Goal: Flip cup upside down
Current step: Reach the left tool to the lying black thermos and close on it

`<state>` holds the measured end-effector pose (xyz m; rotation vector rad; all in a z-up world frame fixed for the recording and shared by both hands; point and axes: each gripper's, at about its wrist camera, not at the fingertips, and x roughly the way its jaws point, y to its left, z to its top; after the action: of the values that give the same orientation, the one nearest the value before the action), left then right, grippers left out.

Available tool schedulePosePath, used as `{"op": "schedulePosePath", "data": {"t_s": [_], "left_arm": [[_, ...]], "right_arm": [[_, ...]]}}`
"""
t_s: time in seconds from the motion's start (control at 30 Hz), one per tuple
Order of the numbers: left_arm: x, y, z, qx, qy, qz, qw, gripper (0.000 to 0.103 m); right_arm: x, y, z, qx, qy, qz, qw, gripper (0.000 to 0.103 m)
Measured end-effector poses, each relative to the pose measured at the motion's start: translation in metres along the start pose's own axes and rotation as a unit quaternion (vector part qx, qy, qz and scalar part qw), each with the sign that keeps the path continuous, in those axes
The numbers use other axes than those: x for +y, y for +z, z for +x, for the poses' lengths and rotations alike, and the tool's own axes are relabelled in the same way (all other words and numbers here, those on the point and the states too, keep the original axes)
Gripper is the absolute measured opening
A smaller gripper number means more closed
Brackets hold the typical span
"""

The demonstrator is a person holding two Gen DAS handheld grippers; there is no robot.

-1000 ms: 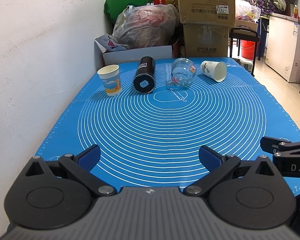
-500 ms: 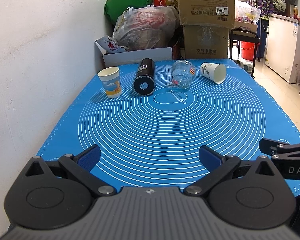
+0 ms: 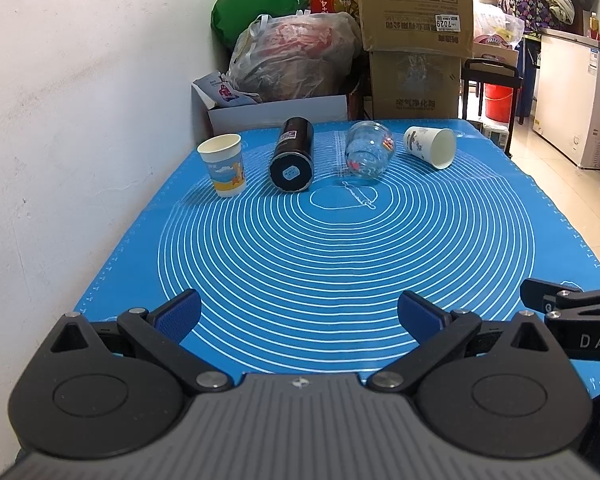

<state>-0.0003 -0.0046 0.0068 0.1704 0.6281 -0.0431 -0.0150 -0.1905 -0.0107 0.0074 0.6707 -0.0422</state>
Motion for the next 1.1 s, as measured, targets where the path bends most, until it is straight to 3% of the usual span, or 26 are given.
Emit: {"op": "schedulePosePath", "data": {"t_s": [0.27, 0.63, 0.83, 1.1], "left_arm": [[0.001, 0.028, 0.023, -0.023, 0.014, 0.017, 0.9995, 0.103], [0.004, 0.100, 0.110, -0.053, 0.030, 0.016, 0.9980, 0.103], [0.005, 0.141, 0.192, -0.027, 0.041, 0.000, 0.9988, 0.103], [-0.003, 0.156, 0.280, 0.018, 0.070, -0.004, 0.9974, 0.103]], "right_arm": [[-0.009, 0.000, 0.015, 0.008, -0.006, 0.018, 1.000, 0.103], [-0.027, 0.015, 0.051, 0.012, -0.027, 0.038, 0.999, 0.103], [-0.041, 0.028, 0.071, 0.008, -0.031, 0.053, 0.998, 0.103], [-0.048, 0.037, 0.093, 0.011, -0.034, 0.061, 0.998, 0.103]]}}
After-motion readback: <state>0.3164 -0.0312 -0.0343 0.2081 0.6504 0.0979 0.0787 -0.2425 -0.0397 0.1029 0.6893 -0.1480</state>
